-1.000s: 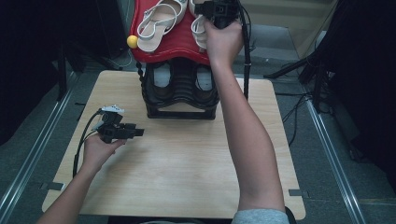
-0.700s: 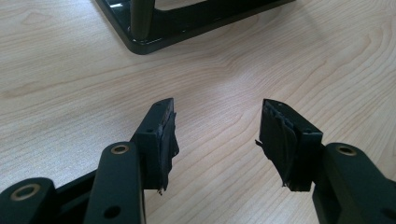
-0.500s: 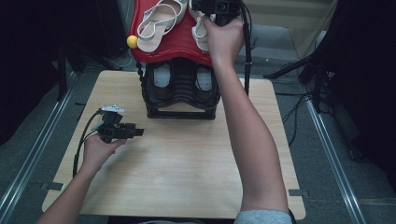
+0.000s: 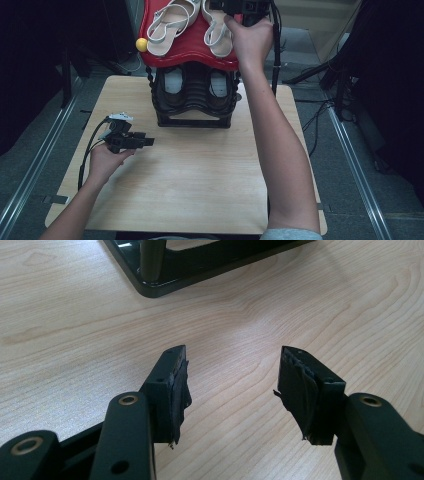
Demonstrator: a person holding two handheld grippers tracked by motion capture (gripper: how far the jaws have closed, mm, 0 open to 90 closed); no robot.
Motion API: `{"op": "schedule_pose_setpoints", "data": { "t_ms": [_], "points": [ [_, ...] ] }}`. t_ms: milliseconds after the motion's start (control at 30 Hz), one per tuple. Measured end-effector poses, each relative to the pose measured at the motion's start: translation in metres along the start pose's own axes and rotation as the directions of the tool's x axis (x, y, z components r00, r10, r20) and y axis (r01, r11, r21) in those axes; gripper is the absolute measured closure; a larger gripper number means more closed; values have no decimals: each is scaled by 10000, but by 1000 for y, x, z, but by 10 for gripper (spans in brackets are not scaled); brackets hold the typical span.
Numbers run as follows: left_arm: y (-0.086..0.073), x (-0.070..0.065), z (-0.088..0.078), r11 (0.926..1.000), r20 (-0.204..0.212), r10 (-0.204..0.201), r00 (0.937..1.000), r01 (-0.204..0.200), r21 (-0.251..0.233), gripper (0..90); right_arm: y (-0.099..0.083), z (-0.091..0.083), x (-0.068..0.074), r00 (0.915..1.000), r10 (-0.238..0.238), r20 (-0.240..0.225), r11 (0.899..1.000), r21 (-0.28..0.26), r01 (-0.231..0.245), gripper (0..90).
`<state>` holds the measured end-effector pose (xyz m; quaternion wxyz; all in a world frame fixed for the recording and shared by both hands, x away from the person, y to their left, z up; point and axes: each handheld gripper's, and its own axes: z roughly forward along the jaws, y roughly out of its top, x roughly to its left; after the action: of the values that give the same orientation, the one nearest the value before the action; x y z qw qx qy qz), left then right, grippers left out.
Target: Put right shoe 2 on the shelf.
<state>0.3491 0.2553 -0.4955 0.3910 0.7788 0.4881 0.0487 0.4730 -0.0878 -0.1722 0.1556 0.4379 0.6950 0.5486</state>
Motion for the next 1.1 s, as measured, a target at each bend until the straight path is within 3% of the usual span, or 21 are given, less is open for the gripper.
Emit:
{"op": "schedule_pose_setpoints", "data": {
  "t_ms": [100,633,1100],
  "points": [
    [0,0,0,10000,16,-8,10000,8,-22,460,-3,-3,-2,9997,-211,137,9998,35,210,501],
    [0,0,1,10000,35,-9,10000,8,30,460,-6,-21,-22,9988,-159,459,9996,-208,168,477],
    [0,1,0,10000,67,-83,9999,83,-24,460,-21,-27,-47,9963,100,855,9999,-94,-92,443]
  ]
}}
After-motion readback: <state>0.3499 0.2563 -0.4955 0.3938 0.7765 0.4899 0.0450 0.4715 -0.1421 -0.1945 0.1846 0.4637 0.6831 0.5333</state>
